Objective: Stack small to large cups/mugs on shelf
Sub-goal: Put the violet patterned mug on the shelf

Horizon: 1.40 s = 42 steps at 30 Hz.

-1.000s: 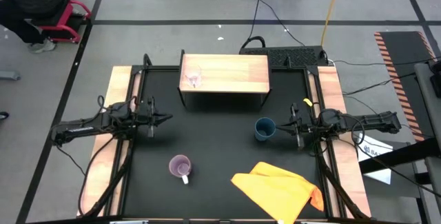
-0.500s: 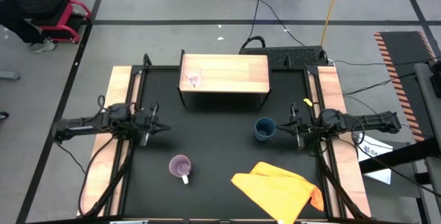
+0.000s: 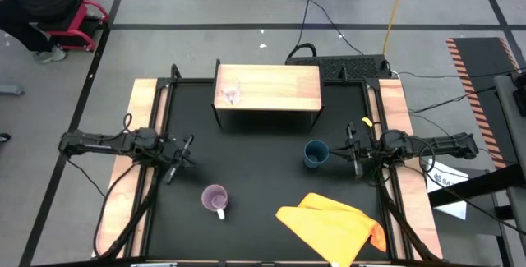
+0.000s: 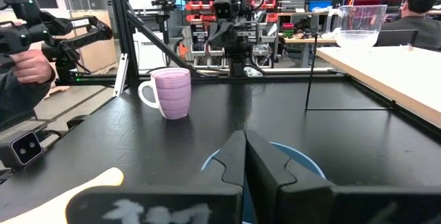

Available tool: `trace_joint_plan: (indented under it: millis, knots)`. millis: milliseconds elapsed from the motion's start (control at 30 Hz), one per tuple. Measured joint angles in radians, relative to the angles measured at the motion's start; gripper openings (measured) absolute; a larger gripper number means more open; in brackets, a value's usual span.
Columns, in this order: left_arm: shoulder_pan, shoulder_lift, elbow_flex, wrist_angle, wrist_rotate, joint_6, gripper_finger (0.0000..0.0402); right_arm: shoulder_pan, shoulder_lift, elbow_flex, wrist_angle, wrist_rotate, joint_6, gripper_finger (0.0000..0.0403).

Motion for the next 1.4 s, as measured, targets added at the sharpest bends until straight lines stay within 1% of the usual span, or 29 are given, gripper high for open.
trace_joint_plan:
  millis: [167, 300, 433, 733, 833, 900, 1100, 1233, 1400]
  knots:
    - [-0.067, 0.022, 0.0, 0.026, 0.026, 0.023, 0.0, 0.0, 0.0, 0.0, 0.0, 0.0, 0.0, 0.0]
    - [-0.119, 0.022, 0.0, 0.052, 0.026, 0.057, 0.0, 0.0, 0.0, 0.0, 0.0, 0.0, 0.003, 0.0]
    - [-0.15, 0.022, 0.0, 0.056, -0.014, 0.062, 0.0, 0.0, 0.0, 0.0, 0.0, 0.0, 0.02, 0.0]
    - [-0.178, 0.022, 0.0, 0.063, -0.067, 0.033, 0.0, 0.0, 0.0, 0.0, 0.0, 0.0, 0.023, 0.0]
    - [-0.181, 0.024, 0.0, 0.126, -0.113, -0.004, 0.0, 0.0, 0.0, 0.0, 0.0, 0.0, 0.023, 0.0]
    - [-0.181, 0.035, 0.0, 0.172, -0.11, -0.016, 0.0, 0.0, 0.0, 0.0, 0.0, 0.0, 0.023, 0.0]
    - [-0.182, 0.113, 0.0, 0.257, -0.095, -0.022, 0.0, 0.0, 0.0, 0.0, 0.001, 0.0, 0.022, 0.0]
    - [-0.197, 0.194, 0.0, 0.375, -0.069, -0.017, 0.0, 0.0, 0.0, 0.0, 0.001, 0.0, 0.019, 0.0]
    - [-0.225, 0.297, 0.0, 0.49, -0.081, 0.015, 0.0, 0.0, 0.0, 0.0, 0.001, 0.0, 0.019, 0.0]
